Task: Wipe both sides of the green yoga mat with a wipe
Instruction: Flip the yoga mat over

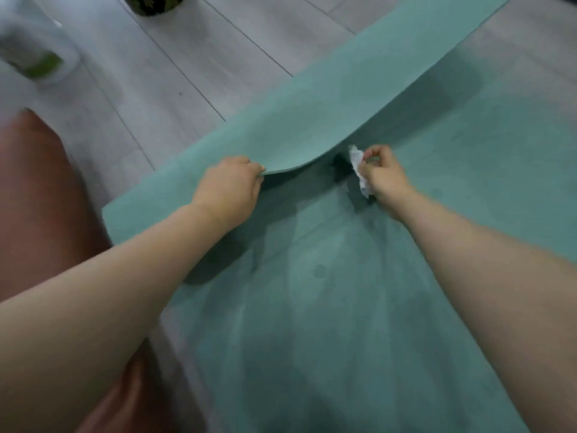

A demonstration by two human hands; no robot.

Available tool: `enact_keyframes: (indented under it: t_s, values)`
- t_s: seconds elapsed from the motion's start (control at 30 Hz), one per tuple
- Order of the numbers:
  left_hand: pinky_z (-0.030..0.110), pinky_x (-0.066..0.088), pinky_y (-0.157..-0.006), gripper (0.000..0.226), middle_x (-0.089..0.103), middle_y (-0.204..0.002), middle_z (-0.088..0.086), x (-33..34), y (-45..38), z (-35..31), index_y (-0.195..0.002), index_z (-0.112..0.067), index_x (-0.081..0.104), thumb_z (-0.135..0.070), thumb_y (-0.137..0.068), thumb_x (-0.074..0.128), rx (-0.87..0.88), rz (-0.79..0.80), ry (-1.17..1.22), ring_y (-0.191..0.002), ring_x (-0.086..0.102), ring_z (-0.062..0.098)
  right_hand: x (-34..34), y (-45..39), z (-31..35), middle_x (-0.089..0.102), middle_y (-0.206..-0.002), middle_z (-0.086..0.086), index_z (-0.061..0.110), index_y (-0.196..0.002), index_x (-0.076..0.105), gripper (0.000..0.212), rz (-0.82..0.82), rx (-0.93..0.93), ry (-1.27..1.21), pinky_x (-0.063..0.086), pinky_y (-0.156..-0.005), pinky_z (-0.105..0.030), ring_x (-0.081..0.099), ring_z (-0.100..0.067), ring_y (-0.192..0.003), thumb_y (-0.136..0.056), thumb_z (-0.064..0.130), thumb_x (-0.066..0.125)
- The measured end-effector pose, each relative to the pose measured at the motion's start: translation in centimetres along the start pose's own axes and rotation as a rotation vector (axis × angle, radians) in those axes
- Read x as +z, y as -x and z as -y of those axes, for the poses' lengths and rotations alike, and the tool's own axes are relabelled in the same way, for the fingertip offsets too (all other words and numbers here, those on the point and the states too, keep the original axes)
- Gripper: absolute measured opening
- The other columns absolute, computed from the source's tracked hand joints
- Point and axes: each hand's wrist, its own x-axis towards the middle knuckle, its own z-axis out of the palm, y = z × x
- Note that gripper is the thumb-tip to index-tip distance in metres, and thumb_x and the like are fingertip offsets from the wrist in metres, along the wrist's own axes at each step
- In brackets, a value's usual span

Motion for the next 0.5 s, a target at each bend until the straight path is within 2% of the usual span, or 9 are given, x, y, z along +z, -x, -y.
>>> enact_keyframes:
  t_s: [0.03, 0.13, 0.17, 0.23, 0.3, 0.37, 0.43, 0.5]
  values:
    - [0.043, 0.042, -0.097, 0.032, 0.061, -0.112, 0.014, 0.3, 1.2, -1.9, -0.117, -0.01, 0.064, -0.026, -0.103, 0.04, 0.009, 0.019, -0.014, -0.111, 0.054, 0.036, -1.6, 1.6, 0.3, 0.049, -0.061, -0.002, 0.022, -0.095, 0.047, 0.009, 0.032, 0.017, -0.099, 0.032, -0.045, -0.023, 0.042, -0.01, -0.042, -0.094, 0.014, 0.051]
    - [0.043, 0.021, -0.115, 0.032, 0.062, -0.115, 0.008, 1.0, 4.1, -10.2, -0.112, -0.016, 0.063, -0.029, -0.104, 0.035, 0.099, 0.084, -0.13, -0.115, 0.054, 0.029, -6.6, 8.5, -0.1, 0.053, -0.068, 0.002, 0.021, -0.106, 0.055, 0.02, 0.105, 0.124, -0.249, 0.034, -0.043, -0.016, 0.045, -0.005, -0.046, -0.091, 0.007, 0.052]
    - [0.044, 0.016, -0.117, 0.032, 0.062, -0.116, 0.007, 0.9, 5.0, -13.5, -0.112, -0.017, 0.063, -0.028, -0.104, 0.034, 0.178, 0.108, -0.183, -0.116, 0.055, 0.028, -8.0, 10.8, -0.7, 0.053, -0.066, 0.003, 0.019, -0.102, 0.057, 0.019, 0.162, 0.206, -0.335, 0.034, -0.043, -0.015, 0.045, -0.005, -0.046, -0.091, 0.005, 0.052]
    - [0.047, 0.009, -0.12, 0.031, 0.063, -0.117, 0.005, 0.4, 6.7, -19.8, -0.113, -0.019, 0.064, -0.026, -0.102, 0.035, 0.328, 0.163, -0.273, -0.116, 0.055, 0.025, -10.8, 14.2, -1.4, 0.044, -0.055, 0.003, 0.015, -0.078, 0.054, 0.019, 0.265, 0.358, -0.507, 0.031, -0.043, -0.018, 0.039, -0.007, -0.043, -0.089, 0.0, 0.048]
    - [0.047, 0.008, -0.12, 0.03, 0.063, -0.118, 0.005, 0.1, 8.0, -25.1, -0.114, -0.02, 0.064, -0.024, -0.101, 0.037, 0.428, 0.204, -0.321, -0.116, 0.055, 0.024, -14.5, 16.1, -2.4, 0.04, -0.051, 0.003, 0.016, -0.069, 0.048, 0.028, 0.253, 0.479, -0.653, 0.027, -0.045, -0.018, 0.036, -0.007, -0.041, -0.089, -0.002, 0.043]
    - [0.046, 0.01, -0.119, 0.029, 0.062, -0.121, 0.006, 0.1, 9.3, -29.1, -0.115, -0.019, 0.063, -0.023, -0.1, 0.039, 0.455, 0.243, -0.321, -0.117, 0.055, 0.024, -18.6, 17.8, -3.7, 0.043, -0.052, 0.005, 0.017, -0.07, 0.049, 0.029, 0.195, 0.584, -0.698, 0.026, -0.047, -0.017, 0.038, -0.005, -0.042, -0.091, 0.0, 0.039]
    - [0.045, 0.013, -0.119, 0.028, 0.06, -0.123, 0.007, 0.4, 10.9, -32.3, -0.117, -0.018, 0.061, -0.027, -0.102, 0.039, 0.51, 0.245, -0.303, -0.119, 0.054, 0.025, -22.3, 19.8, -5.3, 0.047, -0.058, 0.006, 0.017, -0.071, 0.051, 0.029, 0.134, 0.66, -0.673, 0.028, -0.046, -0.015, 0.044, -0.004, -0.043, -0.091, 0.001, 0.037]
    - [0.04, 0.02, -0.116, 0.033, 0.059, -0.126, 0.008, 0.6, 12.8, -35.8, -0.119, -0.016, 0.06, -0.034, -0.104, 0.037, 0.577, 0.251, -0.271, -0.121, 0.052, 0.026, -25.9, 22.3, -7.1, 0.051, -0.055, 0.005, 0.016, -0.07, 0.051, 0.031, 0.053, 0.706, -0.599, 0.032, -0.042, -0.014, 0.048, -0.005, -0.044, -0.091, 0.0, 0.036]
